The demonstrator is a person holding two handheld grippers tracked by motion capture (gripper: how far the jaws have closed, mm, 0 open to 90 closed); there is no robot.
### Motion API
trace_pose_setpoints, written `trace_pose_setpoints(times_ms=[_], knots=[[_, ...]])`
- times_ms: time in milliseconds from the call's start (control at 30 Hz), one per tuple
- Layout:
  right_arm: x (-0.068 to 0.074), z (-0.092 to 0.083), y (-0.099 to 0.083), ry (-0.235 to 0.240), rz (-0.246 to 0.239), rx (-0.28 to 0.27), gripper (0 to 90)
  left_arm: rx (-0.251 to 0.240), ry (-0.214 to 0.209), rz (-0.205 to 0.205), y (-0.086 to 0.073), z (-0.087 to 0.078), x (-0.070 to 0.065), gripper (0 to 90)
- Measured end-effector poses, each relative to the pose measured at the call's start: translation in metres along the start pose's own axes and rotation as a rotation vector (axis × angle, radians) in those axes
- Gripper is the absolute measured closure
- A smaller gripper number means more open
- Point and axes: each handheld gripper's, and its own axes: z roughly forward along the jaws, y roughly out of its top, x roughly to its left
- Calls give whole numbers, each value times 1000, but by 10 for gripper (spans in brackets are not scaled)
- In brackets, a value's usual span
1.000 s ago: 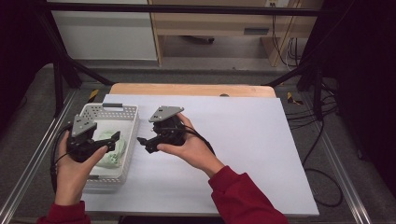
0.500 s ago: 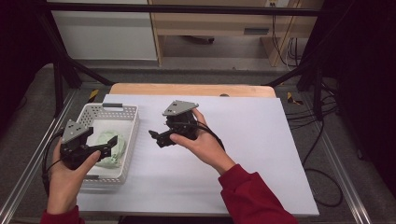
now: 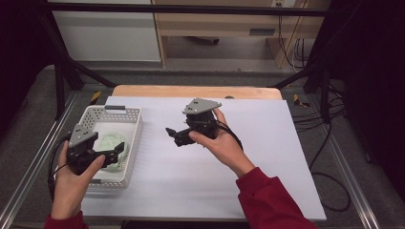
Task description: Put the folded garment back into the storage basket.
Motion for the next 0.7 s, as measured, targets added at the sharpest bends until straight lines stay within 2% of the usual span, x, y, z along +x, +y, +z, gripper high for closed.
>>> trace_pose_setpoints(times_ms=[133,533,700], knots=[[-7,-8,-4,-7,7,-15,49,1,5,-9,-2,0,3,60],[-42,-41,-26,-86,79,-40,52,-8,16,-26,-4,-5,11,63],[-54,-57,-37,-115,82,-57,53,-9,20,-29,-4,-5,13,64]])
